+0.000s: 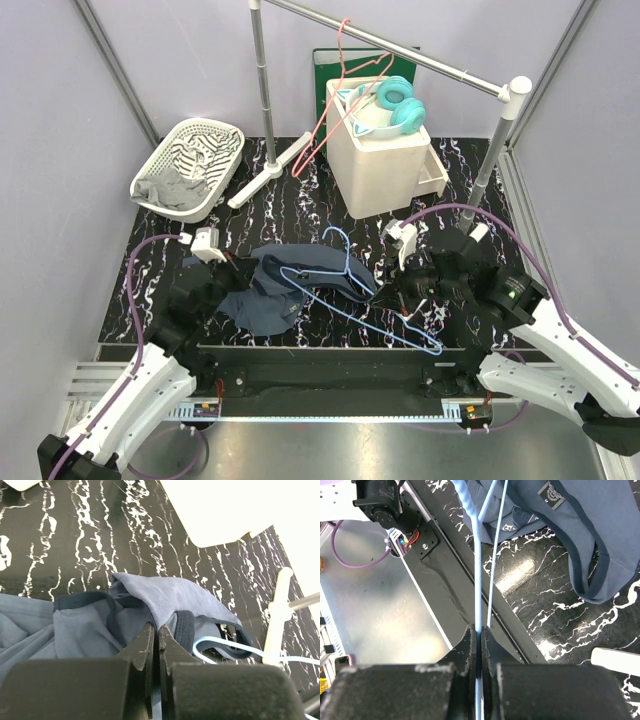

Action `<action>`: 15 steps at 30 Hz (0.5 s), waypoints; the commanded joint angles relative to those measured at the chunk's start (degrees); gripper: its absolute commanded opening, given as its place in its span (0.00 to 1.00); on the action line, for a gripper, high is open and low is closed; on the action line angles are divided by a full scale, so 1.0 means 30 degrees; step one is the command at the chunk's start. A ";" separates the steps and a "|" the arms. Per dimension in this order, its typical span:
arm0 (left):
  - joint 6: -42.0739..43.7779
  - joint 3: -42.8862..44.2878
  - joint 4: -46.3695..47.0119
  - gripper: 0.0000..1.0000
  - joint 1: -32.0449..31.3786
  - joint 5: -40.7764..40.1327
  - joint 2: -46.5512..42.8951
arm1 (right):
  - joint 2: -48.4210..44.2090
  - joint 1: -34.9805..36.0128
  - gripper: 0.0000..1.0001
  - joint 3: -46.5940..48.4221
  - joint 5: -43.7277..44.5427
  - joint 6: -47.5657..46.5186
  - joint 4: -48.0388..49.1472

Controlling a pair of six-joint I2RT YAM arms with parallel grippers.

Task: Place the tank top on the hanger

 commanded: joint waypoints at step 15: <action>0.0524 0.2426 -0.0018 0.00 0.0104 0.5150 -0.0021 | 0.0806 0.0090 0.00 -0.2028 -0.2938 0.0414 0.6133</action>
